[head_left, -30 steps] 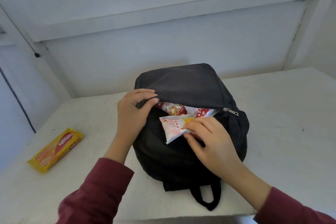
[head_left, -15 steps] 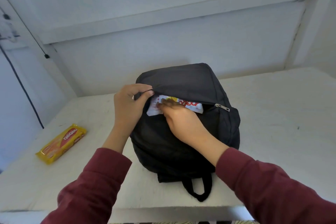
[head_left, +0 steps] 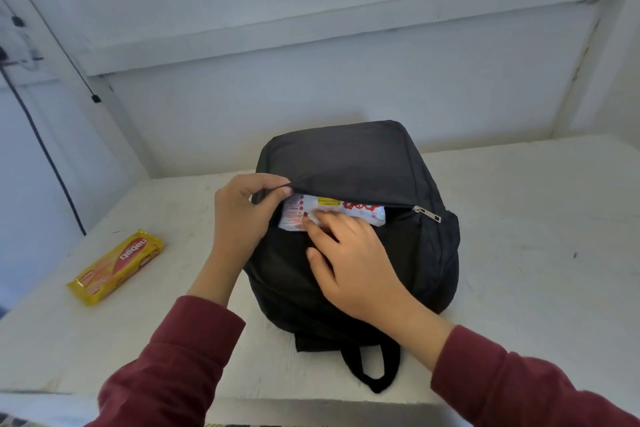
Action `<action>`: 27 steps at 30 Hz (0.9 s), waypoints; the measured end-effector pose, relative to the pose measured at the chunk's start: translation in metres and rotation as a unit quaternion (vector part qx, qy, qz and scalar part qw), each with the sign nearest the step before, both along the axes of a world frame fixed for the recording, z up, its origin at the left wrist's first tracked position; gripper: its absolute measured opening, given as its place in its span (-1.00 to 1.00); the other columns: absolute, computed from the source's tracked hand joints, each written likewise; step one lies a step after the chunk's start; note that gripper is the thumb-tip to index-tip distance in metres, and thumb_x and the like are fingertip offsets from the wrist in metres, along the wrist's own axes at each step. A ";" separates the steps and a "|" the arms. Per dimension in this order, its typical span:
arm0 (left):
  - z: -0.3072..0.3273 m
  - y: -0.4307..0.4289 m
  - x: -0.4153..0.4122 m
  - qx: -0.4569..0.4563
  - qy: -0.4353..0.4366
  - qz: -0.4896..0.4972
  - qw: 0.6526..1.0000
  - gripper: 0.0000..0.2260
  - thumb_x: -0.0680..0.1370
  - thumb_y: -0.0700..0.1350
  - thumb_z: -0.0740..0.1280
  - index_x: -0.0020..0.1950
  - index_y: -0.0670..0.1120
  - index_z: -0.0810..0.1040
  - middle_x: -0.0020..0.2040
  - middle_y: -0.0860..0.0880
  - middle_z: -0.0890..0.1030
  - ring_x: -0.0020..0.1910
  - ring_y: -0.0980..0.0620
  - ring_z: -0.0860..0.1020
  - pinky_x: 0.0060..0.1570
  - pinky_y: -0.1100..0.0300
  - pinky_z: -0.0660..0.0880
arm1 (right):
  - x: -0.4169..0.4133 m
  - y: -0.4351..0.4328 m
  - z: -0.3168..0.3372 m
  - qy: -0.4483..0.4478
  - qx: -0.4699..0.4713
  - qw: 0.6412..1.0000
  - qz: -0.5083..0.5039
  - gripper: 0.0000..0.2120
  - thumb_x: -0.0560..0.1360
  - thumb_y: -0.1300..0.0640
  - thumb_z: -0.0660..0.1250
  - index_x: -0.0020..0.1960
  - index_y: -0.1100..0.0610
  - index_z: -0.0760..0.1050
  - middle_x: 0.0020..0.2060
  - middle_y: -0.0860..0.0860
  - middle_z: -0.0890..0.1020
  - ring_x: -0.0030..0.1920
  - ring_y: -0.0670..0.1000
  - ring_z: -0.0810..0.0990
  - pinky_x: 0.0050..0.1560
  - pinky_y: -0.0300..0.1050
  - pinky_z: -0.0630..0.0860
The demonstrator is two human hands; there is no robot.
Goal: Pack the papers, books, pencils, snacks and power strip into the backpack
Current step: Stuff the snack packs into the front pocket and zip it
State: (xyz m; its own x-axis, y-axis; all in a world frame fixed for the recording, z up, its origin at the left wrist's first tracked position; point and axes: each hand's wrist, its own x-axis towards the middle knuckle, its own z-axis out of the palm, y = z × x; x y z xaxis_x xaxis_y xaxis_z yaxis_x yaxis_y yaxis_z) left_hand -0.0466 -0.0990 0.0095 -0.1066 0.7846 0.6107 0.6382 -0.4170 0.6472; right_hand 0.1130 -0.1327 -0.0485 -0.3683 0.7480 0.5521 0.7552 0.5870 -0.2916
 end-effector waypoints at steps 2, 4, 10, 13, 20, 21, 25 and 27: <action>-0.003 -0.001 -0.001 -0.004 0.002 0.002 1.000 -0.91 0.44 -0.20 0.44 -0.09 -0.06 0.67 -0.13 0.11 0.63 -0.06 0.15 0.59 -0.06 0.53 0.41 | -0.002 -0.001 0.001 -0.052 -0.038 0.998 0.008 -0.47 0.57 -0.11 -0.03 0.43 0.13 0.32 0.41 0.08 0.36 0.45 0.08 0.26 0.44 -0.01 0.09; -0.004 -0.001 -0.002 -0.003 0.006 0.003 1.000 -0.90 0.44 -0.21 0.43 -0.08 -0.06 0.66 -0.13 0.10 0.63 -0.06 0.16 0.58 -0.06 0.53 0.41 | -0.005 0.004 0.003 -0.093 -0.081 0.992 0.014 -0.35 0.54 -0.20 -0.22 0.53 0.09 0.06 0.52 0.05 0.11 0.52 0.03 -0.01 0.45 -0.05 -0.18; -0.002 0.004 -0.005 -0.001 0.004 -0.001 1.000 -0.89 0.44 -0.21 0.42 -0.07 -0.06 0.67 -0.13 0.11 0.62 -0.08 0.16 0.57 -0.06 0.46 0.45 | -0.014 0.017 0.007 -0.111 -0.109 0.988 0.006 -0.30 0.48 -0.24 -0.34 0.55 0.05 -0.11 0.54 0.01 -0.03 0.52 -0.04 -0.15 0.42 -0.11 -0.34; -0.008 0.003 -0.011 0.000 0.038 -0.025 0.999 -0.87 0.44 -0.20 0.43 -0.06 -0.01 0.65 -0.14 0.18 0.60 -0.09 0.24 0.56 -0.06 0.48 0.44 | -0.015 0.003 0.005 -0.085 -0.077 0.993 -0.010 -0.39 0.57 -0.18 -0.18 0.53 0.09 0.07 0.51 0.05 0.15 0.52 0.03 0.01 0.46 -0.05 -0.21; -0.035 -0.011 -0.038 -0.029 0.012 -0.067 0.997 -0.85 0.44 -0.22 0.44 -0.07 0.01 0.65 -0.10 0.16 0.64 -0.04 0.20 0.59 0.02 0.39 0.48 | -0.026 -0.039 -0.002 0.065 0.038 0.997 -0.012 -0.66 0.52 0.04 0.17 0.20 0.10 0.57 0.16 -0.04 0.61 0.24 -0.03 0.51 0.36 -0.04 0.28; -0.037 -0.015 -0.045 -0.024 0.009 -0.070 0.997 -0.87 0.44 -0.20 0.44 -0.08 0.01 0.65 -0.10 0.17 0.65 -0.05 0.20 0.59 0.01 0.37 0.49 | -0.033 -0.041 0.000 0.087 0.054 0.995 -0.005 -0.69 0.50 0.07 0.20 0.16 0.10 0.59 0.12 -0.05 0.63 0.19 -0.04 0.53 0.31 -0.05 0.34; -0.048 -0.037 -0.093 -0.030 0.016 -0.044 0.998 -0.92 0.44 0.01 0.38 -0.10 0.10 0.63 -0.12 0.22 0.65 -0.06 0.22 0.59 -0.03 0.38 0.47 | -0.076 -0.041 0.011 0.133 0.088 0.986 0.052 -0.76 0.45 0.18 0.26 0.07 0.14 0.61 0.01 -0.06 0.64 0.06 -0.05 0.53 0.18 -0.17 0.40; -0.057 -0.050 -0.123 -0.056 0.011 -0.003 0.998 -0.91 0.44 -0.05 0.43 -0.12 0.15 0.62 -0.07 0.25 0.63 -0.06 0.23 0.58 -0.05 0.44 0.43 | -0.103 -0.035 0.013 0.129 0.073 0.986 0.077 -0.76 0.45 0.18 0.27 0.09 0.12 0.59 -0.01 -0.07 0.63 0.03 -0.07 0.53 0.14 -0.20 0.40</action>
